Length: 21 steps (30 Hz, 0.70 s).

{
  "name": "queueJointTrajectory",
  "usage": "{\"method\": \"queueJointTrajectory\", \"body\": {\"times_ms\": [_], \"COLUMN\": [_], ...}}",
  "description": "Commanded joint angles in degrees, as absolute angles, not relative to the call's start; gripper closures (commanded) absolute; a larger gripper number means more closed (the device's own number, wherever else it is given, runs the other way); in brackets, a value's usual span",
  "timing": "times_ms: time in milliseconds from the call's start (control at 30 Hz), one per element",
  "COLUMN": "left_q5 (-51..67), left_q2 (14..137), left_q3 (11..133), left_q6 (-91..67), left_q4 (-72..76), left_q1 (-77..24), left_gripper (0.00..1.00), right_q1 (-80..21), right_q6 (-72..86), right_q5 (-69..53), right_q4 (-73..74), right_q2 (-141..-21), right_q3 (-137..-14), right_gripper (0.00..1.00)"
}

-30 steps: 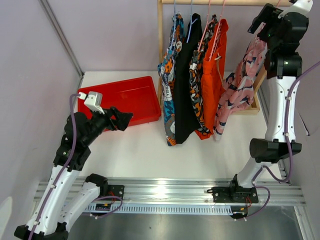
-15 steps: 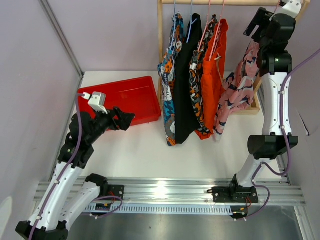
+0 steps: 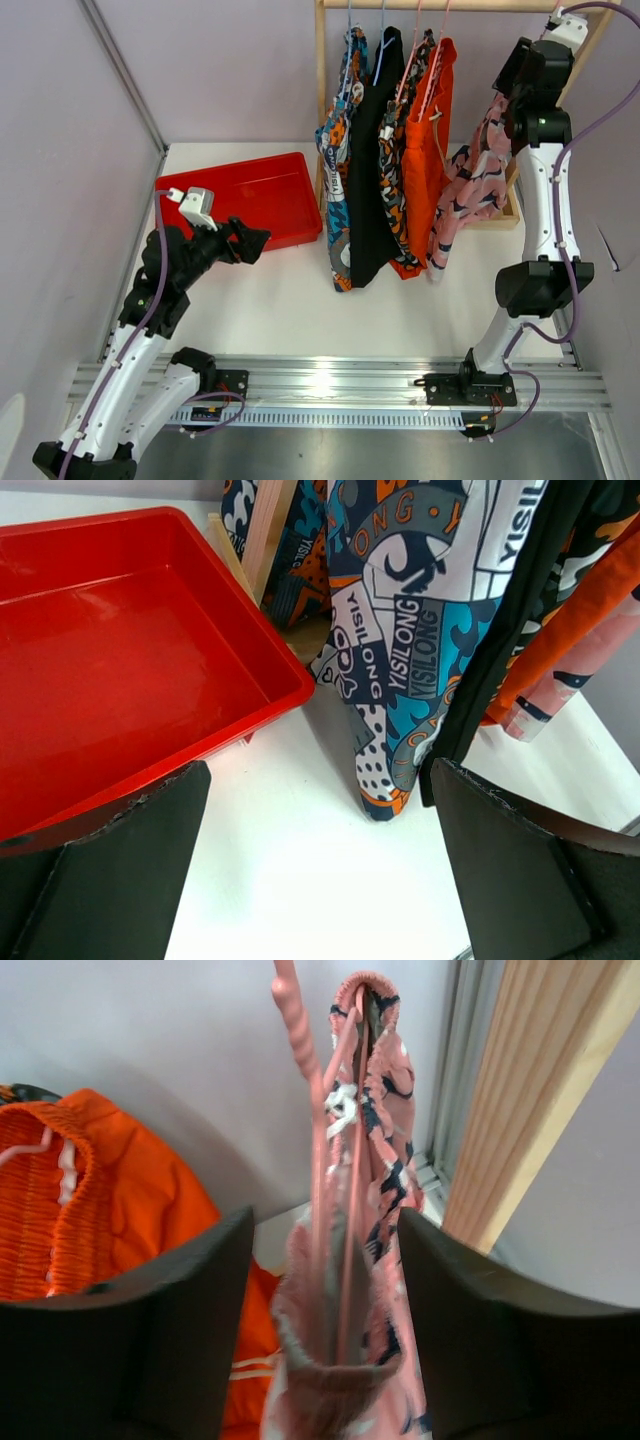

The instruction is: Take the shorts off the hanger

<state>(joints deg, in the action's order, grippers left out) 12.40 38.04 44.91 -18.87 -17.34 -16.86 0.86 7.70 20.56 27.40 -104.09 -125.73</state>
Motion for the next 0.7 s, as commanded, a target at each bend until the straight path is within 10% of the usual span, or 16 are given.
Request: {"method": "queueJointTrajectory", "body": {"times_ms": [0,400,667], "left_q5": [13.1,12.4,12.2], "left_q2": [38.2,38.3,38.5], "left_q3": [44.0,43.9,43.8], "left_q6": [-17.7,-17.2,-17.1], "left_q4": [-15.5,-16.1,-16.4], "left_q1": [-17.1,-17.1,-17.1], "left_gripper": [0.01,0.01,0.01], "right_q1": [1.1,1.1,1.1], "right_q6": [7.0,9.0,10.0], "right_q5": [21.5,18.9,18.1], "right_q4": [22.9,24.3,25.6], "right_q2": [-104.8,-108.9,-109.2], "right_q3": [-127.6,-135.3,-135.7], "right_gripper": [0.48,0.62,1.0]}}
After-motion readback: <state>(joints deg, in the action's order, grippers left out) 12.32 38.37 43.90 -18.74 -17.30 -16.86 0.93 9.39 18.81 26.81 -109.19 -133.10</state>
